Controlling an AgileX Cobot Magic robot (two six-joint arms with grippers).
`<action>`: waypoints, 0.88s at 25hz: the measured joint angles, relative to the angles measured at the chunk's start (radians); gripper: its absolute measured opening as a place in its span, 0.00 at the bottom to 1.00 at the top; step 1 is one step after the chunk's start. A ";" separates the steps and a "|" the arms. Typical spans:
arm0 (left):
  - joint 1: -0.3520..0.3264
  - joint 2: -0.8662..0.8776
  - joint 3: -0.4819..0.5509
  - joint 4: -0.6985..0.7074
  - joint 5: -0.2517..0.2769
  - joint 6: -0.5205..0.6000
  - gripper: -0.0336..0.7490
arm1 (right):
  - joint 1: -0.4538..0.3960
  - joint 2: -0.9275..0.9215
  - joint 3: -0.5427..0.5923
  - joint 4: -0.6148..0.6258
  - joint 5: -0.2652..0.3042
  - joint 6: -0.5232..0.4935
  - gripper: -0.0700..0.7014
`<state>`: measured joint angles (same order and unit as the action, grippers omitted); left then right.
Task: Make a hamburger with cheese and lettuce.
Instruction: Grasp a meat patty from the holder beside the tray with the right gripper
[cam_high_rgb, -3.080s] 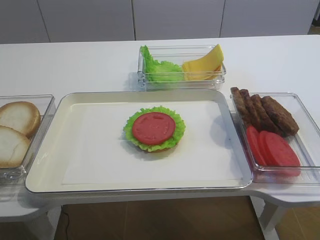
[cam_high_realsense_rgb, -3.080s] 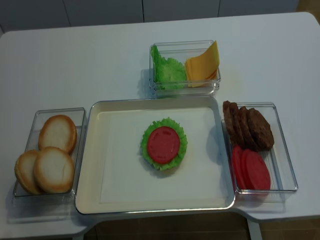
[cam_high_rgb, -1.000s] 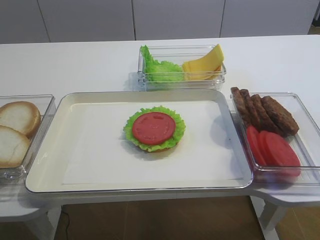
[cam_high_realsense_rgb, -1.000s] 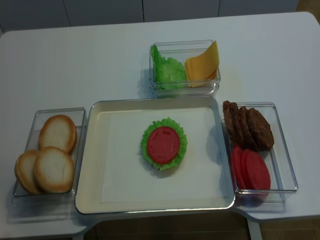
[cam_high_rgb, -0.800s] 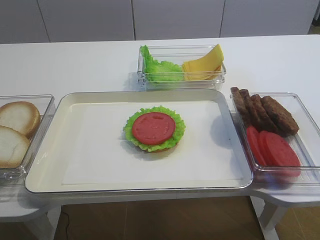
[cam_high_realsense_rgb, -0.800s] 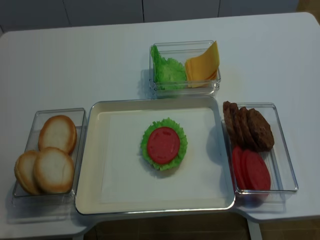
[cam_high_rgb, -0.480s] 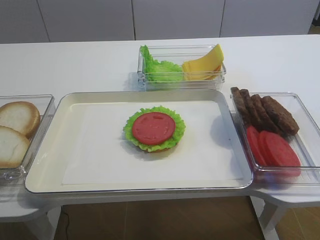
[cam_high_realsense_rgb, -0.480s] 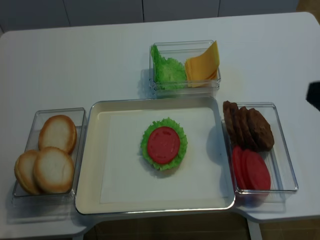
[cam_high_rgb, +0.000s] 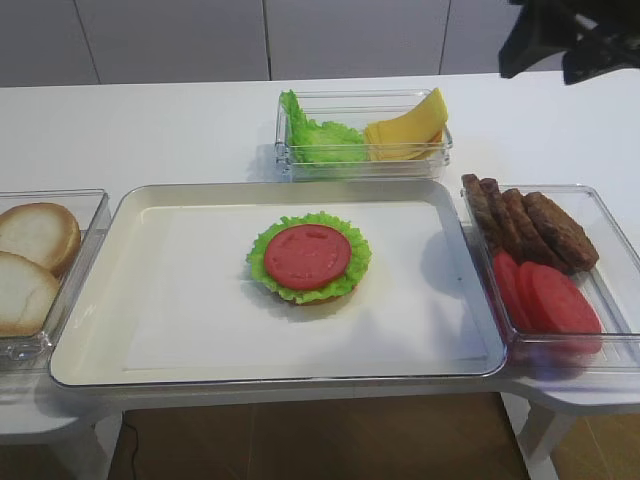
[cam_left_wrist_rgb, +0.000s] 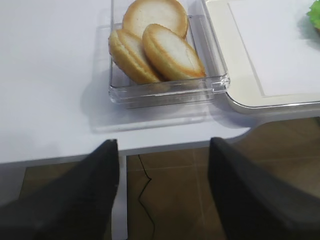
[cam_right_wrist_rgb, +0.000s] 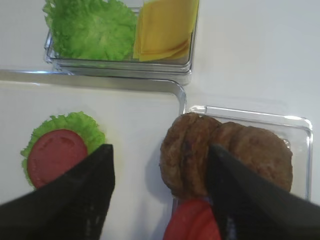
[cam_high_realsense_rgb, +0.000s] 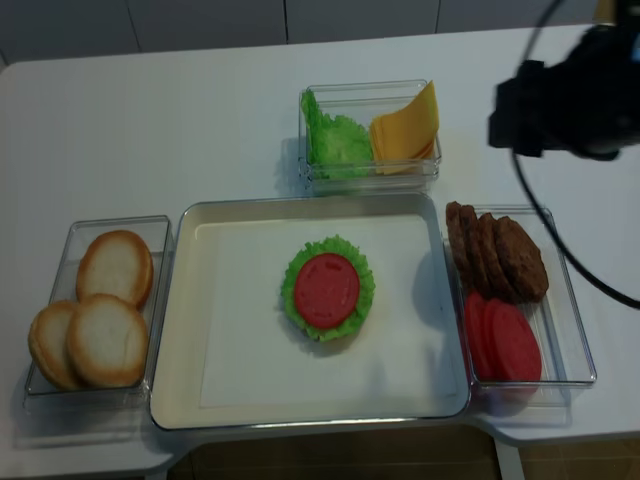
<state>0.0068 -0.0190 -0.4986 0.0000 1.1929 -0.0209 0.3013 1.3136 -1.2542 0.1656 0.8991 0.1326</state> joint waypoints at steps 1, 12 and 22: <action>0.000 0.000 0.000 0.000 0.000 0.000 0.58 | 0.028 0.037 -0.026 -0.036 0.011 0.027 0.66; 0.000 0.000 0.000 0.000 0.000 0.000 0.58 | 0.234 0.375 -0.257 -0.356 0.198 0.228 0.66; 0.000 0.000 0.000 0.000 0.000 0.000 0.58 | 0.243 0.508 -0.280 -0.379 0.279 0.247 0.66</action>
<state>0.0068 -0.0190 -0.4986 0.0000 1.1929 -0.0209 0.5444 1.8217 -1.5341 -0.2132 1.1783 0.3797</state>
